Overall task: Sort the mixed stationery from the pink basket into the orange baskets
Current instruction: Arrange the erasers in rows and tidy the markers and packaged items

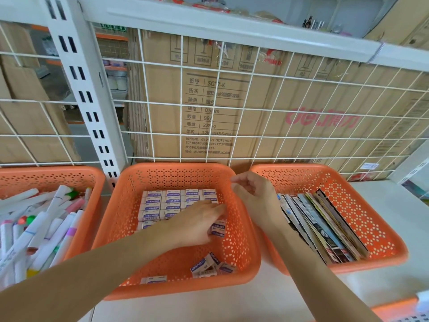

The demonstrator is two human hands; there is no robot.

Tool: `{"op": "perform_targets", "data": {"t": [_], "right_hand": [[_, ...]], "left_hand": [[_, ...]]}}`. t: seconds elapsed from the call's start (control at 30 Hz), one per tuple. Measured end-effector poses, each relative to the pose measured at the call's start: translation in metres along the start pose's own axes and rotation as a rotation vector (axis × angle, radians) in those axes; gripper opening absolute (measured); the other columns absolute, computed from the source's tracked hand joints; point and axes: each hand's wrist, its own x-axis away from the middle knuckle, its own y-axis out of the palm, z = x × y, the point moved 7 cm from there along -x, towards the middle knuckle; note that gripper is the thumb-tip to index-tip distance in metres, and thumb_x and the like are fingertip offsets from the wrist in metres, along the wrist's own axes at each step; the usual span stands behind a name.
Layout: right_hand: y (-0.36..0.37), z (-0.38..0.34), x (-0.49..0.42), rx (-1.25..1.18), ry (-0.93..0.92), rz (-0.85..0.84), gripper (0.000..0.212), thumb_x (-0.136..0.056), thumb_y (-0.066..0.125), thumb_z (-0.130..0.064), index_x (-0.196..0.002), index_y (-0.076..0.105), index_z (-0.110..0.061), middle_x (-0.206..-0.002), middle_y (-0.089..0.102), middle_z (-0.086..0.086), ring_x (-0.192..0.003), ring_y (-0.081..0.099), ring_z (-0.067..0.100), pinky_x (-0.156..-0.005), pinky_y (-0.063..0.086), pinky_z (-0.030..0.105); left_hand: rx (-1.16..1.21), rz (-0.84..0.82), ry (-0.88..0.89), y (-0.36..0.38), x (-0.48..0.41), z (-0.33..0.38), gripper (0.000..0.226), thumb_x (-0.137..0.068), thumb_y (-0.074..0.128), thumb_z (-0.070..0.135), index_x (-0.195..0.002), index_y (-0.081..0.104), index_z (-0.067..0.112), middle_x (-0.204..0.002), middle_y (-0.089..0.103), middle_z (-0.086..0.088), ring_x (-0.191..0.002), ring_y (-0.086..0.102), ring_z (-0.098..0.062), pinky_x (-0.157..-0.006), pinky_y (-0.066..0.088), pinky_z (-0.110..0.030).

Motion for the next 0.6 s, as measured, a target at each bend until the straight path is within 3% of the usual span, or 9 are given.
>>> {"op": "perform_targets", "data": {"t": [0.33, 0.5, 0.6], "right_hand": [[0.0019, 0.0040, 0.0033, -0.008, -0.018, -0.029, 0.010, -0.086, 0.062, -0.012, -0.090, 0.068, -0.019, -0.083, 0.068, -0.010, -0.078, 0.062, 0.002, -0.071, 0.048, 0.015], [0.0016, 0.0044, 0.0044, -0.012, -0.032, -0.021, 0.010, -0.086, 0.063, -0.011, -0.091, 0.069, -0.018, -0.084, 0.068, -0.009, -0.079, 0.062, 0.003, -0.071, 0.048, 0.015], [0.0017, 0.0049, 0.0058, 0.004, -0.039, -0.014, 0.011, -0.086, 0.062, -0.011, -0.091, 0.069, -0.018, -0.087, 0.068, -0.008, -0.079, 0.062, 0.001, -0.070, 0.046, 0.011]], "left_hand": [[-0.314, -0.014, 0.063, 0.0117, -0.0008, 0.0001, 0.039, -0.090, 0.055, 0.020, -0.127, 0.048, 0.015, -0.129, 0.049, -0.002, -0.120, 0.043, -0.020, -0.104, 0.027, -0.030], [-0.301, 0.012, 0.079, 0.0097, -0.0040, 0.0016, 0.046, -0.085, 0.058, 0.025, -0.129, 0.046, 0.019, -0.127, 0.048, 0.000, -0.116, 0.045, -0.020, -0.100, 0.030, -0.031], [-0.276, -0.032, 0.118, 0.0123, -0.0082, 0.0032, 0.039, -0.086, 0.058, 0.028, -0.124, 0.054, 0.023, -0.121, 0.051, -0.001, -0.114, 0.046, -0.020, -0.100, 0.032, -0.033]]}}
